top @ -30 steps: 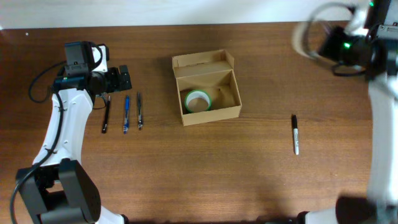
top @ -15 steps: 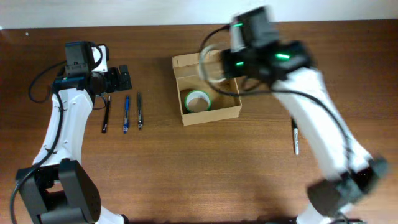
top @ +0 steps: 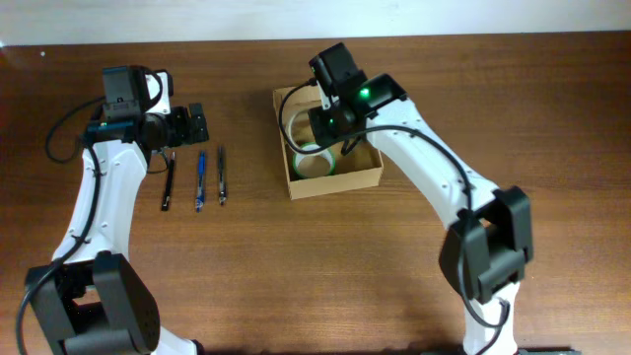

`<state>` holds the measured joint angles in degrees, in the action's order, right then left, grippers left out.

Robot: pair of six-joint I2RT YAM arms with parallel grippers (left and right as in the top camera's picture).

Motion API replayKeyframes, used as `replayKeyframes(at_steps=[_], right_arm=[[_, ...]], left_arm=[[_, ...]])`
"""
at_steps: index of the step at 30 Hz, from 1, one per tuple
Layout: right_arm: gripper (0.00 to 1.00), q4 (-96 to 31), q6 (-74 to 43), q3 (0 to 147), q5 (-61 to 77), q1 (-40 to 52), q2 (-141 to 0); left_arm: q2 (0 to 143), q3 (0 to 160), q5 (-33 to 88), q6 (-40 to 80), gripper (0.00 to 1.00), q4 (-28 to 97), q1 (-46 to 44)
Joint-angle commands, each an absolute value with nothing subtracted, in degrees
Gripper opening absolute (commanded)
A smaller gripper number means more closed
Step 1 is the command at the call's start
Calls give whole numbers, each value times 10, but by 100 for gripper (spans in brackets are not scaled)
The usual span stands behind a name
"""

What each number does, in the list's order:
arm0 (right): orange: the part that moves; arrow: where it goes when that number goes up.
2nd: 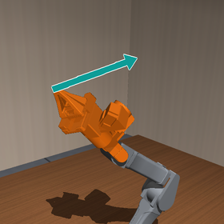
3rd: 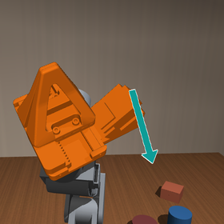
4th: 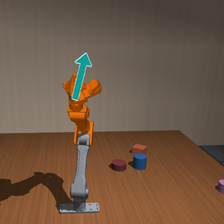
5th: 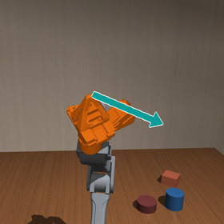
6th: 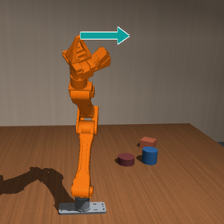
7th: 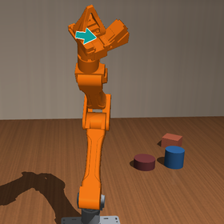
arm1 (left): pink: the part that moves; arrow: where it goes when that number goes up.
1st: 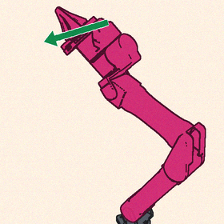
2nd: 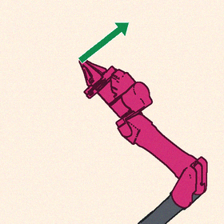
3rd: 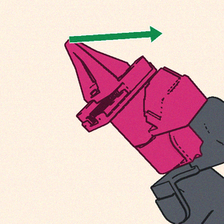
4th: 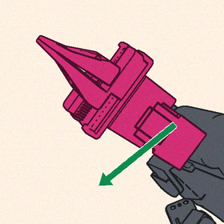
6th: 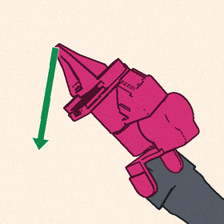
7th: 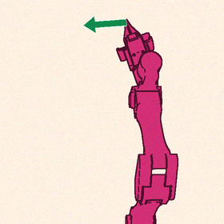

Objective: Pack container
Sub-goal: 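Carry the white tape into the box beside the green tape, release, then lower the right gripper onto the black Sharpie marker and grasp it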

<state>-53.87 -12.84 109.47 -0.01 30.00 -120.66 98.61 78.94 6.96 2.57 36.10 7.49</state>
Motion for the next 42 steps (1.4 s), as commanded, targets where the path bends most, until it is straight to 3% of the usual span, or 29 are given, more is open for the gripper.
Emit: replayKeyframes(at_steps=[1, 15, 16, 18, 19, 22, 24, 34, 42], right_arm=[[4, -540, -125, 1098, -9, 299, -1236], [6, -541, -129, 1098, -7, 301, -1288], [16, -541, -129, 1098, -7, 300, -1289], [49, -542, -129, 1098, -7, 300, -1289], [52, -544, -129, 1100, -7, 300, -1286], [43, -570, -128, 1120, -7, 300, -1272], [42, -610, -116, 1165, -10, 299, -1250], [56, -786, -112, 1459, -173, 296, -1139], [58, -827, -142, 1421, -196, 194, -1040]], left_arm=[[990, 799, 76, 15, 99, 361, 77], [990, 799, 76, 15, 99, 361, 77], [990, 799, 76, 15, 99, 361, 77], [990, 799, 76, 15, 99, 361, 77], [990, 799, 76, 15, 99, 361, 77], [990, 799, 76, 15, 99, 361, 77], [990, 799, 76, 15, 99, 361, 77], [990, 799, 76, 15, 99, 361, 77], [990, 799, 76, 15, 99, 361, 77]])
